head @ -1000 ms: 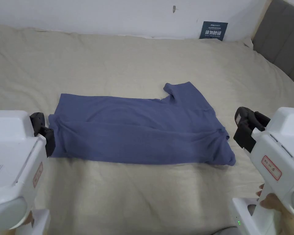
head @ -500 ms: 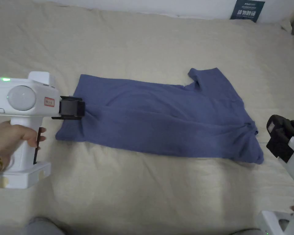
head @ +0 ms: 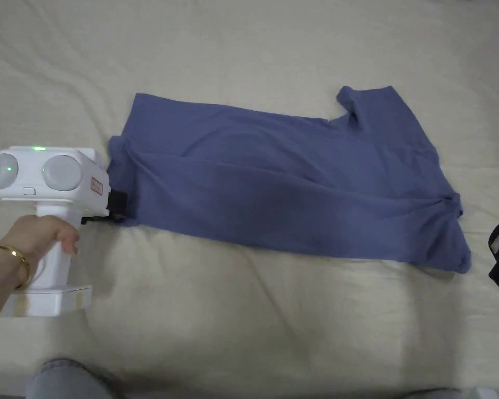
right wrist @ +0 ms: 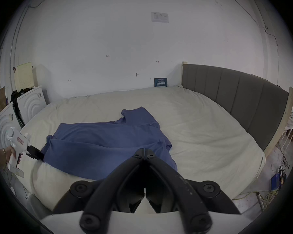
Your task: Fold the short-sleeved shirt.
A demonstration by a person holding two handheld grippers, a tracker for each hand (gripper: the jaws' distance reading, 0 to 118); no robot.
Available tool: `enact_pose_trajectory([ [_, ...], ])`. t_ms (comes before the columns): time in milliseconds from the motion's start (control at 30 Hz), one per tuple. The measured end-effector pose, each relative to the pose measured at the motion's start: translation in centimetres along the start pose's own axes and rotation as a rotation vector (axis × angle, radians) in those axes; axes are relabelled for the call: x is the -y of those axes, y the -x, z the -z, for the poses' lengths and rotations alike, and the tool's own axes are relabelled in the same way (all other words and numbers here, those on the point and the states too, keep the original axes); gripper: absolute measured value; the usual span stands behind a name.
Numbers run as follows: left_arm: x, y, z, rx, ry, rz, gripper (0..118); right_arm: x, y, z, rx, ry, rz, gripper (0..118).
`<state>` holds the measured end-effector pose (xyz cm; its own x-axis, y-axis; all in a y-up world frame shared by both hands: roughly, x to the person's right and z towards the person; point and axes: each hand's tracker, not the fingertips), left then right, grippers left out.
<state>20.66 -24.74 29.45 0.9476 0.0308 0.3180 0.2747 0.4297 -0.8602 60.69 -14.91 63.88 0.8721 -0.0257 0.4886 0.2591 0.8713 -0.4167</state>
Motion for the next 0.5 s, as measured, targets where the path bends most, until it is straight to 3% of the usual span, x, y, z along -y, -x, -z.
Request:
enact_pose_trajectory([
  [33,-0.1,-0.2,-0.3,-0.001,0.002,-0.004,9,0.0,-0.2,0.2,0.005,0.011,0.006,2],
  [167,-0.5,-0.1,-1.9,-0.005,-0.008,0.01,7,-0.8,-1.1,1.5,0.007,0.062,0.018,3],
  [200,-0.6,0.1,-2.6,0.018,-0.036,-0.005,7,-1.2,-1.5,2.2,0.02,0.088,0.014,9],
  [267,-0.8,0.6,-4.7,0.055,-0.091,-0.06,7,-2.3,-2.4,4.2,0.035,0.195,0.027,64],
  [333,-0.8,1.1,-6.1,0.093,-0.129,-0.108,7,-3.0,-3.4,6.8,0.054,0.326,0.059,107],
  [400,-0.8,1.4,-7.2,0.117,-0.148,-0.134,7,-3.0,-4.2,8.8,0.02,0.339,0.088,117],
  [500,-0.7,1.3,-7.6,0.11,-0.156,-0.124,7,-2.6,-4.9,12.4,0.037,0.463,0.081,117],
])
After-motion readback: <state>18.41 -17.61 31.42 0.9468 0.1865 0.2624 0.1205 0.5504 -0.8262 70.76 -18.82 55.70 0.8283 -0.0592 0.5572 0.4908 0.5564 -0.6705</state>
